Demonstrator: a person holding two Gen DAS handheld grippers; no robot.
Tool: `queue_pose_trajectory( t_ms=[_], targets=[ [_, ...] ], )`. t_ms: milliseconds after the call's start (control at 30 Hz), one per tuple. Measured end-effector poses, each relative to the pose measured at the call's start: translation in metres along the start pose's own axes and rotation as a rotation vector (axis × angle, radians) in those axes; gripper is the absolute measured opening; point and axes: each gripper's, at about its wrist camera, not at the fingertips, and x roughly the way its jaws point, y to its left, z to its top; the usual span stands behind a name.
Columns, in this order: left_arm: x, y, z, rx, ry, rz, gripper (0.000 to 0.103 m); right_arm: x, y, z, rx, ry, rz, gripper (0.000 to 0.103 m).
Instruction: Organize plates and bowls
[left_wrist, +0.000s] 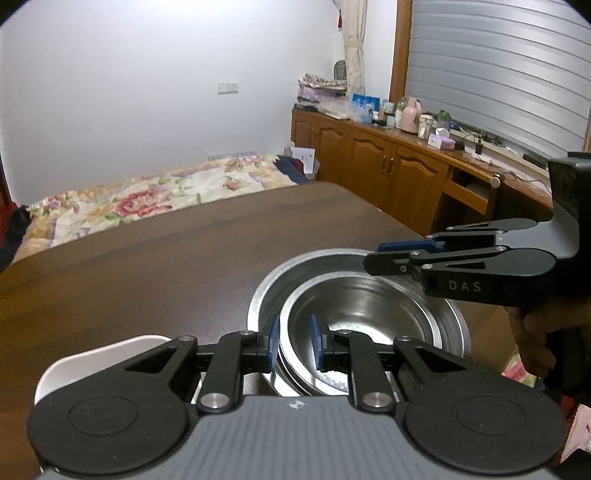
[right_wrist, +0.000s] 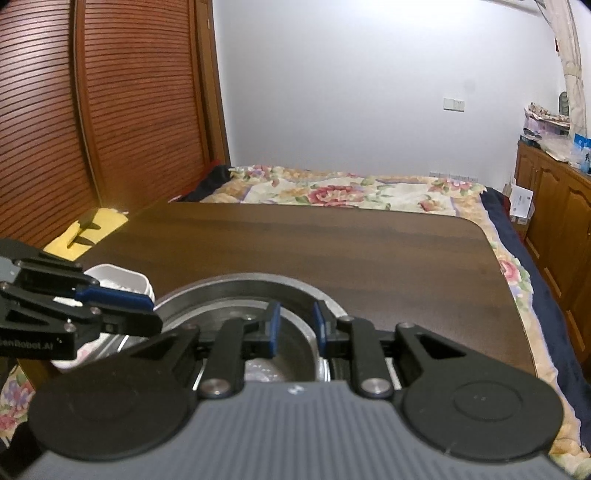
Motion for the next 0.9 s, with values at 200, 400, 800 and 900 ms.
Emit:
queue_pose_trajectory(
  t_ms=[200,400,800,900],
  targets=[
    [-0.003,0.001,-0.002,-0.011,-0.052,0.029,0.034,-0.009,0.0,-0.001,-0.001,-0.037,-0.016,0.022],
    [-0.004,-0.002,-0.008,-0.033,-0.099,0.07,0.065,-0.017,-0.001,-0.008,0.01,-0.07,-0.036,0.023],
    [0.003,-0.01,-0.025,-0.066,-0.144,0.123,0.082,-0.017,-0.004,-0.025,-0.021,-0.127,-0.075,0.062],
    [0.005,-0.012,-0.025,-0.076,-0.146,0.118,0.082,-0.014,-0.008,-0.03,-0.014,-0.129,-0.098,0.062]
  ],
)
